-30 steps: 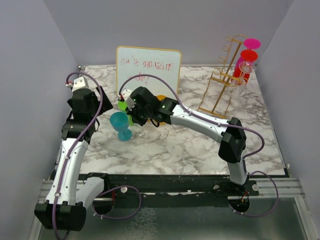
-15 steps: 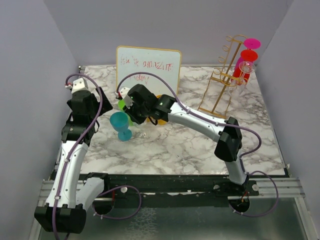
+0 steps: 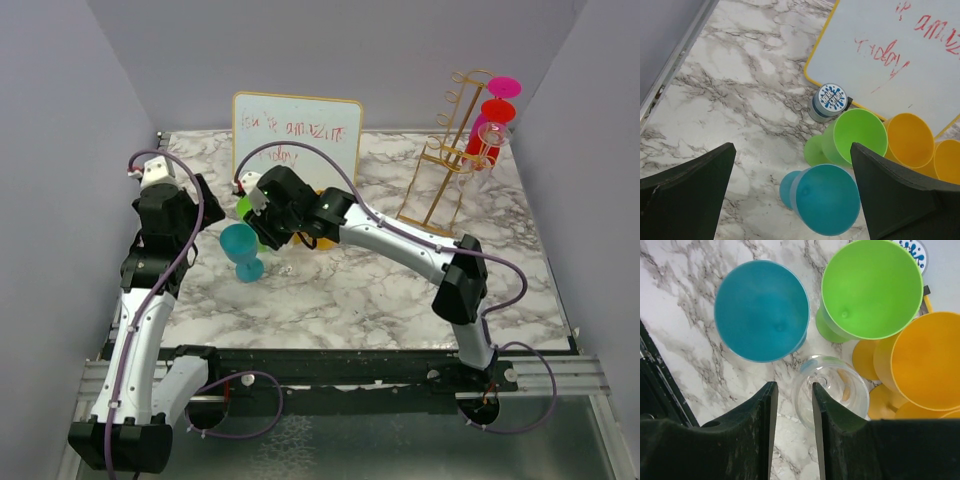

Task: Take the wine glass off the wine glass rack
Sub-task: Place the wine glass at the center of the board, then pick up the wine glass from the wine rack.

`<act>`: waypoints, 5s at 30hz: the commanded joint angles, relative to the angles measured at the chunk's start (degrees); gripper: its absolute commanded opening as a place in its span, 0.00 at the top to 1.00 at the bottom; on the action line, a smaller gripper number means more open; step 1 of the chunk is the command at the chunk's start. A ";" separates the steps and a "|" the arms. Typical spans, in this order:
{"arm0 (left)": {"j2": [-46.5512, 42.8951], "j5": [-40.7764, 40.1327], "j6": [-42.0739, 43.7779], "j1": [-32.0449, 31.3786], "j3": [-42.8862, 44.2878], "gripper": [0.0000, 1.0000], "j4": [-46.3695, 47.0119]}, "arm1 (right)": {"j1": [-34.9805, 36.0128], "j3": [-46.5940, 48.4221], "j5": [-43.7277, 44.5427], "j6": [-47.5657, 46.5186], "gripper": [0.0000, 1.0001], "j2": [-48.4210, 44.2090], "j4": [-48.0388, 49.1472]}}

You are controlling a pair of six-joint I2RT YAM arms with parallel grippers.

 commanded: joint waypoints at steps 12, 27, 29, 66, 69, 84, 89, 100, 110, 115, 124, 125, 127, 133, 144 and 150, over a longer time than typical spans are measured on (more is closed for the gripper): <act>0.72 26.20 4.78 0.24 5.81 0.01 2.58 | 0.59 -12.72 1.55 7.31 0.61 -19.59 7.40; 5.28 46.07 5.68 -6.35 8.02 0.01 5.06 | -0.16 -40.53 16.50 22.84 0.58 -51.89 7.54; 5.99 44.50 5.46 -10.58 8.40 0.01 5.72 | -1.22 -40.94 15.02 22.86 0.58 -53.61 6.97; 6.85 34.62 6.55 -23.54 7.42 0.01 7.38 | -50.90 -52.17 9.50 32.37 0.52 -67.16 -6.79; 6.62 34.20 7.31 -23.55 7.68 0.01 7.12 | -57.51 -52.27 5.64 32.50 0.51 -65.88 -5.06; 6.44 33.21 8.12 -23.56 7.19 0.01 6.71 | -77.88 -42.95 -12.45 36.14 0.50 -56.96 2.66; 6.01 32.94 8.66 -23.56 7.03 0.01 6.61 | -78.14 -39.66 -11.93 37.37 0.50 -55.56 6.03; 6.15 31.53 8.76 -23.56 5.75 0.01 6.58 | -78.94 -34.40 -15.75 39.93 0.50 -48.50 13.97; 4.75 30.34 8.89 -23.56 4.84 0.01 6.14 | -81.62 -33.96 -27.74 43.10 0.50 -42.92 20.35; 5.75 31.32 8.44 -23.56 5.26 0.01 6.14 | -82.22 -34.52 -28.01 43.17 0.51 -42.47 21.10; 5.60 31.12 8.28 -23.55 5.61 0.01 6.15 | -82.95 -36.06 -29.07 45.74 0.56 -41.37 23.33; 5.55 31.00 8.16 -23.55 5.51 0.01 6.08 | -83.05 -36.35 -29.19 46.07 0.56 -41.28 23.62; 5.47 30.87 8.22 -23.52 5.50 0.01 5.98 | -83.13 -36.74 -29.86 46.73 0.57 -40.97 24.29; 5.41 31.03 8.10 -23.52 5.67 0.01 5.96 | -83.26 -37.10 -30.99 48.86 0.57 -39.92 25.74; 5.38 30.88 8.03 -23.55 6.11 0.01 5.88 | -83.43 -38.47 -35.50 51.33 0.62 -38.81 29.12; 5.33 31.02 7.83 -23.56 6.02 0.01 5.88 | -83.56 -39.14 -36.71 52.99 0.65 -38.73 30.36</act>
